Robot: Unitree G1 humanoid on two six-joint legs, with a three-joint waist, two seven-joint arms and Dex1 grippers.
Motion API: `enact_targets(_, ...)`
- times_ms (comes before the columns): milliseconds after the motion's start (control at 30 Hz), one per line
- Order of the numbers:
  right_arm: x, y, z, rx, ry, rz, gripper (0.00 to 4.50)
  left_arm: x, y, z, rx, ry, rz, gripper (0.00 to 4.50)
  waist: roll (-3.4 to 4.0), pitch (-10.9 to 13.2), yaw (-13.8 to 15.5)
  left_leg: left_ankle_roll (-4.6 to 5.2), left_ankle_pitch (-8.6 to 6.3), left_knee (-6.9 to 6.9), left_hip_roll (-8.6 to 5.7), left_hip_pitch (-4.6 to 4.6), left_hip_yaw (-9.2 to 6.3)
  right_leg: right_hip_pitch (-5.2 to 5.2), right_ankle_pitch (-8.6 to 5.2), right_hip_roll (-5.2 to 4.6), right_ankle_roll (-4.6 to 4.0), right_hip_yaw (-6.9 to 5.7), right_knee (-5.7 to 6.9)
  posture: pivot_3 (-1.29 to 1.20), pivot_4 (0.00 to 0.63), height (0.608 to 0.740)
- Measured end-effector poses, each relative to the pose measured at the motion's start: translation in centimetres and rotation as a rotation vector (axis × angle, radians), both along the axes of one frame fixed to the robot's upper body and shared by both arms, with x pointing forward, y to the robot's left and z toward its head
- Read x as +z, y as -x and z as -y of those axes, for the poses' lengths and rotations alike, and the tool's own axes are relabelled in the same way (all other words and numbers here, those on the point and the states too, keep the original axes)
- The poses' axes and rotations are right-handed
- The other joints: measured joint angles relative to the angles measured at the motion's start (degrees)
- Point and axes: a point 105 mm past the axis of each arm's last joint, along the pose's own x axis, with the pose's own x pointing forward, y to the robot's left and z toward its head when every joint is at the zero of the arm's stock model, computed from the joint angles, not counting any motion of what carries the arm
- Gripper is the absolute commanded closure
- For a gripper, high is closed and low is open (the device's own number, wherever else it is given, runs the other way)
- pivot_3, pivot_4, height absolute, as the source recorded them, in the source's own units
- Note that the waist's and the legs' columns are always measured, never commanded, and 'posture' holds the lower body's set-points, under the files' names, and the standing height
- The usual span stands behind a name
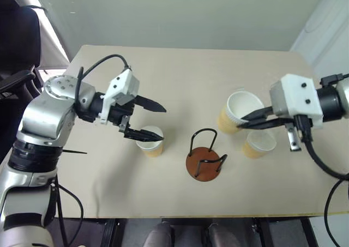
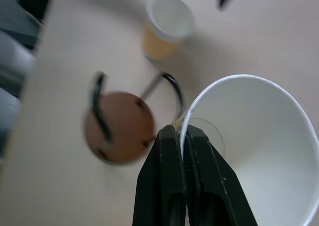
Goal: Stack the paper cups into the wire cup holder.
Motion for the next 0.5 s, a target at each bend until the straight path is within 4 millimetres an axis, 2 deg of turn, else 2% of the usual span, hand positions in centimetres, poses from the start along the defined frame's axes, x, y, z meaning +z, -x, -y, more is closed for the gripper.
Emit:
enact_targets(300, 0.0, 1.1, -1.5, 0.062, -0.022, -0.025, 4.47, 0.0, -0.1, 0.4, -0.025, -0.010, 0.000, 0.00, 0.00, 0.0, -0.1, 0.05, 0.01, 0.01, 0.01, 0.02, -0.02, -0.01, 0.00, 0.01, 0.00, 0.00, 0.02, 0.00, 0.150, 0.740)
enact_targets(500, -1.0, 1.1, -2.3, 0.099, -0.013, -0.065, 4.47, 0.2, -0.2, 0.4, -0.025, -0.019, 0.018, 0.00, 0.00, 0.0, -0.1, 0.10, -0.01, 0.02, 0.00, 0.01, -0.04, -0.01, 0.00, 0.00, 0.01, -0.01, 0.00, 0.00, 0.150, 0.740)
